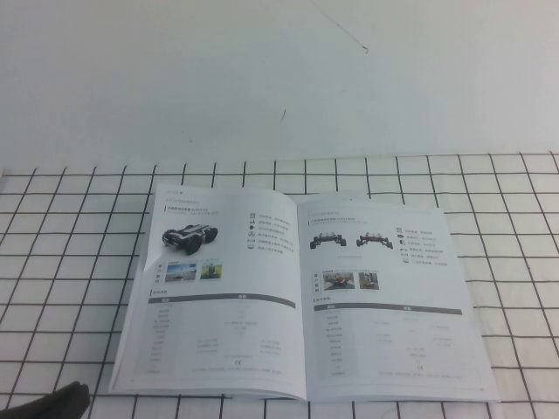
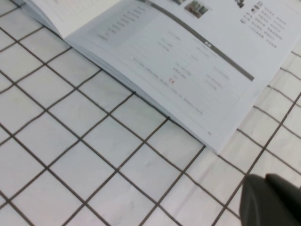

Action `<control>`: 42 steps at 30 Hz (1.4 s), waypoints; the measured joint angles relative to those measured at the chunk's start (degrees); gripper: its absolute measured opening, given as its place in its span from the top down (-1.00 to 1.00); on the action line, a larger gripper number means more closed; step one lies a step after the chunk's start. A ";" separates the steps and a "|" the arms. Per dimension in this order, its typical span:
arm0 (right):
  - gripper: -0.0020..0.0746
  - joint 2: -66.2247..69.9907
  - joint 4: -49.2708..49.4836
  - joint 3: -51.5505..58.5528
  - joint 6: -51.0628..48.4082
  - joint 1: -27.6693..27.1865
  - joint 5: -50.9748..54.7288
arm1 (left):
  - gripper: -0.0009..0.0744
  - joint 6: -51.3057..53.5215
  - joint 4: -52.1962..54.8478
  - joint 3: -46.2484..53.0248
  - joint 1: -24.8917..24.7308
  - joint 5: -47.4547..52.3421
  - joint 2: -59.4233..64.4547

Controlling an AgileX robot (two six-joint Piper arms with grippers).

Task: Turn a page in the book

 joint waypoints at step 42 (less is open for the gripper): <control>0.95 0.00 -0.04 1.33 0.00 0.00 -1.87 | 0.98 -1.56 4.20 8.34 24.08 9.69 -19.73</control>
